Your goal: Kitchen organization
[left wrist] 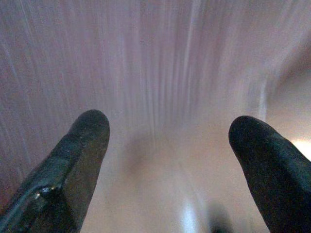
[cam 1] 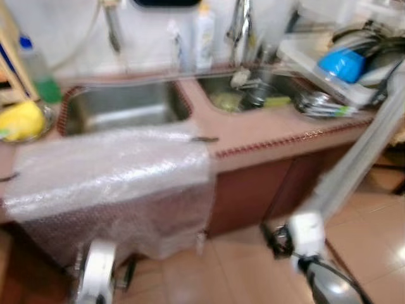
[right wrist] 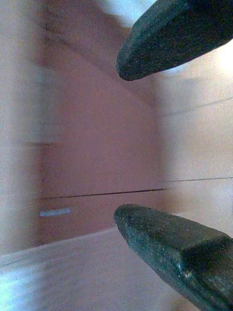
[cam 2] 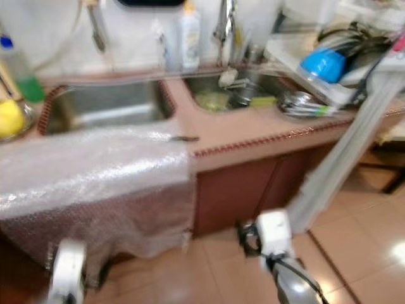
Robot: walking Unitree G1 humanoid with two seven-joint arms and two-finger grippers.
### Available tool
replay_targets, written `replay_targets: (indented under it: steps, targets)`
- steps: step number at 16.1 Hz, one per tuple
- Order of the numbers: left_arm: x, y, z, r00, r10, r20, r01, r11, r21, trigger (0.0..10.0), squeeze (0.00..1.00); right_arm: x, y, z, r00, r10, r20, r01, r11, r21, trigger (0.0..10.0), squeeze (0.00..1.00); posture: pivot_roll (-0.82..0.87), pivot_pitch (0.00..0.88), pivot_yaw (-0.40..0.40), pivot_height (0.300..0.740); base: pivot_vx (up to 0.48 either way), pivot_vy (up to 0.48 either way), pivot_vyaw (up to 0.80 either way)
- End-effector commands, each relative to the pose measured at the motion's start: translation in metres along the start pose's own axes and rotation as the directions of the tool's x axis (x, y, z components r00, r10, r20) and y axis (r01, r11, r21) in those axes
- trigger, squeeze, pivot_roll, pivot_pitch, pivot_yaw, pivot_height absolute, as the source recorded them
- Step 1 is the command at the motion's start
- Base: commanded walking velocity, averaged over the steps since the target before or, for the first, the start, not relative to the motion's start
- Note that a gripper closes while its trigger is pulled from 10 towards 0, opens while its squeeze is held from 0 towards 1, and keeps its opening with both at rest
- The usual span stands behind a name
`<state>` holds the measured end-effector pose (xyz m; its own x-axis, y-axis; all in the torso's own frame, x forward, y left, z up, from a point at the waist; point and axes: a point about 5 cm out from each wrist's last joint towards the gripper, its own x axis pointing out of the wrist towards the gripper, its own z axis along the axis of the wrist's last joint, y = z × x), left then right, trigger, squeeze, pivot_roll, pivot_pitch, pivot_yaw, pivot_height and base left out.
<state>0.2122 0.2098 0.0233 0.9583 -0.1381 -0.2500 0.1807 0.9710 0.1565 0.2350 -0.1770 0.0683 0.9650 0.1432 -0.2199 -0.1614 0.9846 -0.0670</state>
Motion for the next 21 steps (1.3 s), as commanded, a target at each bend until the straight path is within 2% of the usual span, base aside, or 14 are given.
replay_targets:
  steps: [1, 3, 6, 8, 10, 12, 16, 21]
  targets:
    - [0.01, -0.003, 0.038, 0.987, -0.041, 0.156, 0.034, 0.998, 0.048, 10.0, 0.0, 0.001, -0.002, 0.021, 0.995, -0.019, 0.098, 0.019, 1.0, 0.0, 10.0, 0.0, 0.08, 0.0, 0.051, 0.74, 0.0, 0.0, 0.0]
    - [0.013, -0.007, 0.047, 0.985, -0.053, 0.166, 0.045, 0.998, 0.051, 10.0, 0.0, 0.002, -0.001, 0.021, 0.995, -0.022, 0.097, 0.022, 1.0, 0.004, 10.0, 0.0, 0.08, 0.0, 0.056, 0.74, 0.0, 0.0, 0.0]
    - [0.011, -0.016, 0.073, 0.969, -0.091, 0.23, 0.07, 0.993, 0.095, 10.0, 0.0, 0.001, 0.0, 0.025, 0.992, -0.038, 0.117, 0.037, 0.999, 0.014, 10.0, 0.0, 0.07, 0.0, 0.068, 0.74, 0.0, 0.0, 0.0]
    - [0.012, -0.019, 0.092, 0.962, -0.077, 0.263, 0.051, 0.993, 0.104, 10.0, 0.0, 0.0, 0.001, 0.03, 0.989, -0.058, 0.134, 0.054, 0.998, 0.033, 10.0, 0.0, 0.07, 0.0, 0.072, 0.74, 0.0, 0.0, 0.0]
    - [0.019, -0.022, 0.105, 0.955, -0.033, 0.294, 0.01, 0.997, 0.077, 10.0, 0.0, 0.003, 0.001, 0.035, 0.986, -0.066, 0.15, 0.062, 0.998, 0.032, 10.0, 0.0, 0.06, 0.0, 0.074, 0.74, 0.0, 0.0, 0.0]
    - [0.031, -0.024, 0.114, 0.949, 0.005, 0.316, -0.017, 0.999, 0.034, 10.0, 0.0, 0.009, 0.002, 0.047, 0.979, -0.06, 0.194, 0.063, 0.998, -0.007, 10.0, 0.0, 0.05, 0.0, 0.076, 0.74, 0.0, 0.0, 0.4]
    - [0.035, -0.031, 0.121, 0.95, 0.004, 0.313, -0.011, 1.0, 0.021, 10.0, 0.0, 0.015, 0.002, 0.057, 0.974, -0.058, 0.22, 0.063, 0.998, -0.014, 10.0, 0.0, 0.05, 0.0, 0.074, 0.74, 0.0, 0.0, 0.79]
    - [0.039, -0.032, 0.117, 0.956, 0.018, 0.291, -0.025, 0.999, 0.019, 10.0, 0.0, 0.023, 0.003, 0.068, 0.968, -0.047, 0.248, 0.054, 0.998, -0.022, 10.0, 0.0, 0.05, 0.0, 0.062, 0.74, 0.0, 0.0, 0.79]
